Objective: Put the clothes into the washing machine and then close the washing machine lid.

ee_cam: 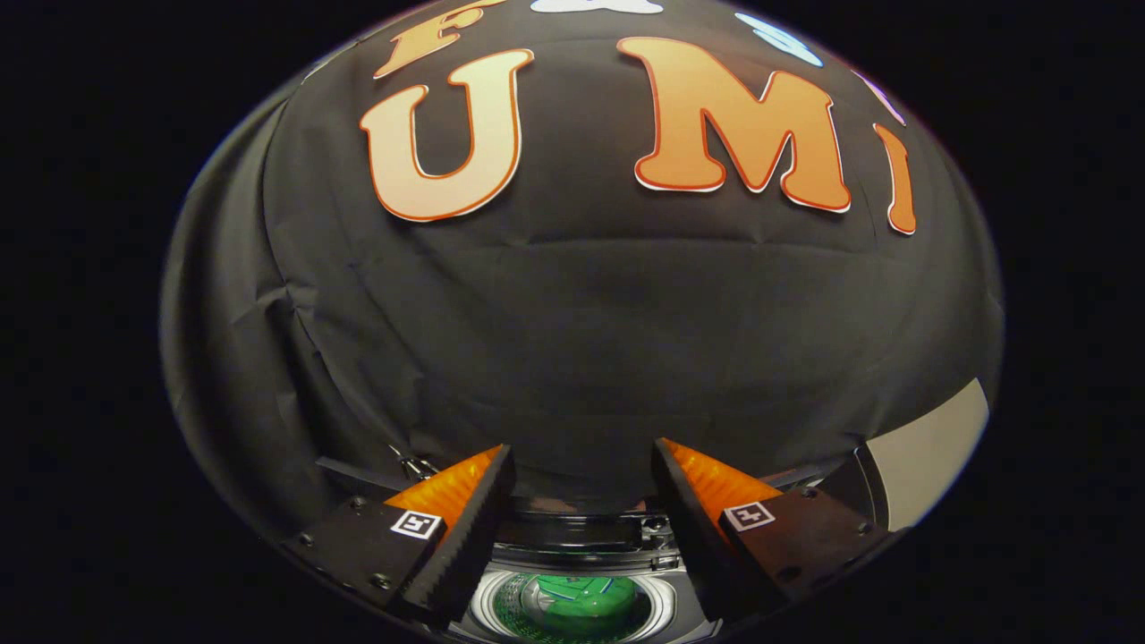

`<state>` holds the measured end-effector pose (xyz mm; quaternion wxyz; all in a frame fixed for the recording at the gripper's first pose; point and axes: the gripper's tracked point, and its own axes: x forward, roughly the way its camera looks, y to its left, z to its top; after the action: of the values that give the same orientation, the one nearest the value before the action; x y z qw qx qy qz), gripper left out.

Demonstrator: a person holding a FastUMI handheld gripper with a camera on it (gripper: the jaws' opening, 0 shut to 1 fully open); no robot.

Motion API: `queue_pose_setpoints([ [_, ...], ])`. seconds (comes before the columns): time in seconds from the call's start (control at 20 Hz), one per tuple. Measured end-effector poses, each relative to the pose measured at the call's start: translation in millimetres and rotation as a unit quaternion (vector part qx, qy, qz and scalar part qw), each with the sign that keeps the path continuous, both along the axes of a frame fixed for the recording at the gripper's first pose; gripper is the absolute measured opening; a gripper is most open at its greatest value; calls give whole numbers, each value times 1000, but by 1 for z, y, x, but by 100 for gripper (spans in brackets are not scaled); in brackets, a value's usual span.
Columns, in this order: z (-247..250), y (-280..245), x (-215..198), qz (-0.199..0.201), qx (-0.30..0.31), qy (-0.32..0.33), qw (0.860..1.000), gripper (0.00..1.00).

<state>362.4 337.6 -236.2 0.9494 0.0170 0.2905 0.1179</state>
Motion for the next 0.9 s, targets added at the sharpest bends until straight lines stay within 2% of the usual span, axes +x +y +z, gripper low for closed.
queue_pose_setpoints([
  [0.5, -5, -5, -12, -4, -10, 2, 1000, 100],
  [0.9, -1, -10, -53, 0, -7, -20, 1000, 99],
])
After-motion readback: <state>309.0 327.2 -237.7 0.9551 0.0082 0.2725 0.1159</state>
